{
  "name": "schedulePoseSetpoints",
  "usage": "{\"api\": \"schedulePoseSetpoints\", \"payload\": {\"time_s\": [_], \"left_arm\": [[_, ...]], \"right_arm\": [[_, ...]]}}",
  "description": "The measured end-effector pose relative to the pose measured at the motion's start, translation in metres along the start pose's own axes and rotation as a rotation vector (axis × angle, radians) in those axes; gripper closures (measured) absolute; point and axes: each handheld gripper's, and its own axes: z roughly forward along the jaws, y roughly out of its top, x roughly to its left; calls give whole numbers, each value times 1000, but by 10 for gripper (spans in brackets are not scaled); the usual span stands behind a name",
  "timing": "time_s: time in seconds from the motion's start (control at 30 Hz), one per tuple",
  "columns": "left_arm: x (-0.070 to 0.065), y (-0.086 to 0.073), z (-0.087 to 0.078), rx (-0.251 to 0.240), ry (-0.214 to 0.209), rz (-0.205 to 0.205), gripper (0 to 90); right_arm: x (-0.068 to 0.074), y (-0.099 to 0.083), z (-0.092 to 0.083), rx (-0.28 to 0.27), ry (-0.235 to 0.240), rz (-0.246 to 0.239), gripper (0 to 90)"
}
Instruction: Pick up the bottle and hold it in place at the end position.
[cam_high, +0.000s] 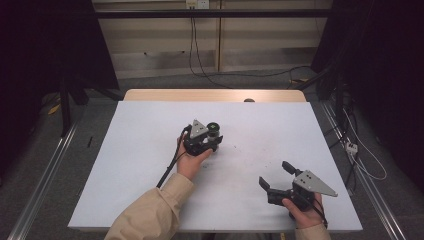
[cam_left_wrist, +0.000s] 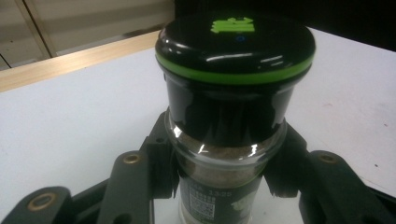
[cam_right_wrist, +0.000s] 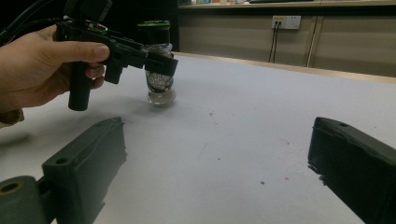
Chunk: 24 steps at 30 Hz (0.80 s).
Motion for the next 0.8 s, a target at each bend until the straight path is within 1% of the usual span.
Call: {"api": "schedulePoseSetpoints", "payload": {"time_s": [0.03,0.23,0.27,0.37,0.47,0.53,0.67,0.8], "left_arm": [[0,0,1,0,-1,6,532],[-3,-1,2,-5,-3,5,532],[-3,0,1,-4,-1,6,532],[-4,0,1,-4,-4,12,532],[-5,0,1,-11,-5,20,532],[-5,0,2,-15,-1,17,532],[-6,-1,2,-8,-2,27,532],[-9,-3,4,-6,-2,26,532]], "right_arm": [[0,0,0,0,1,0,36],[1,0,2,0,7,5,36],[1,0,3,1,9,-1,36],[2,0,4,3,11,3,36],[3,1,5,6,14,0,36],[3,1,5,5,12,1,36],[2,1,5,6,11,0,36],[2,1,6,3,9,1,36]]}}
